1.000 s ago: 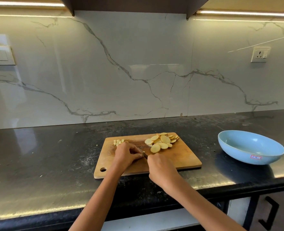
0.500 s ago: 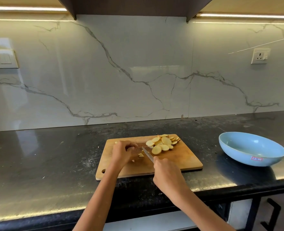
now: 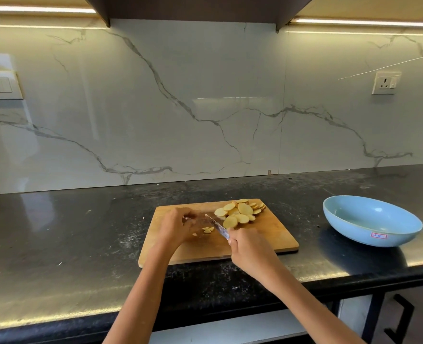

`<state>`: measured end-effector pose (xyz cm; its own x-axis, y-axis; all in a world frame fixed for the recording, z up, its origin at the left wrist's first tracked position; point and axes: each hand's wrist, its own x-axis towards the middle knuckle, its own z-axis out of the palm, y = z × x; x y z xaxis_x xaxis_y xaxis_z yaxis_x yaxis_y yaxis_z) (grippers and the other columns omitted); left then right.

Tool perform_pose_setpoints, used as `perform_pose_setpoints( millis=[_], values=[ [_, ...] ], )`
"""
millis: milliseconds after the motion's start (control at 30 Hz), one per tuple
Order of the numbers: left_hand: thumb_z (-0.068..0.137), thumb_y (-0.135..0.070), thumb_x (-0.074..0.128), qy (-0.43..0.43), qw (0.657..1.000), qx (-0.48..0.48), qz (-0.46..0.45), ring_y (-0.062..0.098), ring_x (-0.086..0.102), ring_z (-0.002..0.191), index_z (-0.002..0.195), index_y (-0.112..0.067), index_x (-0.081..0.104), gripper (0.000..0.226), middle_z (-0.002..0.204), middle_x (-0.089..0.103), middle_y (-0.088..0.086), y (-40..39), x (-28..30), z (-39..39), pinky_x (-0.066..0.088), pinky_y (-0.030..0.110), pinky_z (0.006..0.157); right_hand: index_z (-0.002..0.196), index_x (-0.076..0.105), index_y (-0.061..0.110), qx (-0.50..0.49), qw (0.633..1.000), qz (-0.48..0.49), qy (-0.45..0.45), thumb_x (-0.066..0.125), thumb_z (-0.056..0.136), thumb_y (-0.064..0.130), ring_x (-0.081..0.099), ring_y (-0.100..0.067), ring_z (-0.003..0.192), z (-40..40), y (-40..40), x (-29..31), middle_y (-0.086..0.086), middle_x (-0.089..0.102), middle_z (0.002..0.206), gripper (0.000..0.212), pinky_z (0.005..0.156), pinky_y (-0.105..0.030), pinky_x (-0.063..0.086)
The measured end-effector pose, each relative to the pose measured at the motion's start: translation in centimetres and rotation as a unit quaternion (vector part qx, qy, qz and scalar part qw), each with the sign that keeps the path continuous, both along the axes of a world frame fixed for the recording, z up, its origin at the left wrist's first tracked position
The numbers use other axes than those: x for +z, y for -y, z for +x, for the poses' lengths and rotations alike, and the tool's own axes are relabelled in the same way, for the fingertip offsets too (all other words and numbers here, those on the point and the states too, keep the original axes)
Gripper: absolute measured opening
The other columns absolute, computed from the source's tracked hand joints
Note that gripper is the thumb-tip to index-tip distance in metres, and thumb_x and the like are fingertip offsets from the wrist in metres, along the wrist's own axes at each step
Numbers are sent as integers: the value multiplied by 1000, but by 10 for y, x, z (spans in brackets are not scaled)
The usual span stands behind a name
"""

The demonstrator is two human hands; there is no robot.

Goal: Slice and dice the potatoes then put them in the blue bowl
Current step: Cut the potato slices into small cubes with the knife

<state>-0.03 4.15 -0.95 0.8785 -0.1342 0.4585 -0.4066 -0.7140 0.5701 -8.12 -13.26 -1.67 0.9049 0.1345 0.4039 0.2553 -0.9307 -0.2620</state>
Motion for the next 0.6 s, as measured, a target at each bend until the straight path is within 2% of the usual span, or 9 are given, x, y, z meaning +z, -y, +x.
perform_pose_setpoints(
  millis=[67, 133, 200, 267, 400, 433, 500, 533, 600],
  values=[
    [82, 12, 54, 41, 999, -26, -22, 16, 60, 98, 118, -12, 62, 44, 108, 65, 3, 3, 1, 0, 40, 8, 71, 111, 62, 13, 20, 1000, -13, 13, 40, 98, 14, 49, -10, 59, -2, -2, 1, -1, 61, 77, 26, 43, -16, 26],
    [75, 18, 54, 40, 995, -88, -7, 18, 60, 99, 125, -18, 55, 62, 103, 64, 1, 7, 1, -1, 44, 8, 70, 125, 57, 17, 28, 999, -31, 19, 41, 98, 16, 61, -17, 72, -7, -5, 3, -4, 68, 92, 31, 48, -20, 37],
    [75, 14, 55, 34, 993, -106, 48, 15, 56, 101, 132, -27, 47, 70, 92, 60, -9, 11, -1, -1, 45, 19, 84, 123, 56, 19, 21, 997, -71, 31, 43, 97, 15, 65, -19, 78, -11, -8, 6, -4, 68, 92, 29, 47, -21, 35],
    [79, 9, 52, 23, 989, -80, 122, 15, 48, 111, 137, -35, 36, 74, 90, 55, -17, 13, -3, 0, 35, 40, 100, 120, 55, 19, 16, 994, -102, 45, 45, 97, 15, 65, -19, 76, -13, -10, 7, -4, 68, 87, 26, 44, -20, 28],
    [84, 1, 55, 2, 988, -39, 147, 15, 38, 123, 143, -35, 21, 77, 103, 57, -16, 11, -6, 5, 9, 59, 112, 125, 51, 19, 6, 991, -123, 59, 45, 97, 14, 65, -19, 76, -12, -9, 6, -4, 68, 88, 29, 53, -26, 39],
    [83, 3, 56, 11, 991, -29, 133, 16, 37, 124, 144, -33, 19, 81, 108, 57, -14, 11, -6, 5, 8, 59, 112, 125, 51, 19, 4, 991, -122, 57, 45, 97, 14, 65, -20, 77, -12, -8, 6, -4, 68, 89, 30, 54, -27, 42],
    [81, 8, 53, 50, 994, 10, 95, 19, 42, 119, 145, -28, 21, 81, 113, 59, -11, 9, -5, 5, 25, 52, 109, 126, 52, 19, -1, 992, -116, 55, 44, 97, 13, 65, -19, 76, -12, -4, 6, -4, 68, 89, 31, 57, -27, 47],
    [81, 11, 50, 66, 995, 29, 67, 21, 47, 114, 144, -24, 26, 75, 114, 61, -8, 7, -5, 7, 36, 42, 101, 127, 52, 19, -4, 992, -112, 58, 44, 97, 13, 65, -18, 76, -11, -2, 5, -3, 68, 89, 32, 57, -27, 48],
    [88, 7, 47, 65, 997, 32, 13, 21, 56, 104, 135, -15, 43, 52, 112, 64, 0, 5, -4, 8, 42, 23, 80, 129, 53, 20, -13, 993, -96, 68, 42, 98, 14, 65, -16, 73, -8, 3, 4, -2, 68, 88, 33, 55, -23, 48]
  ],
)
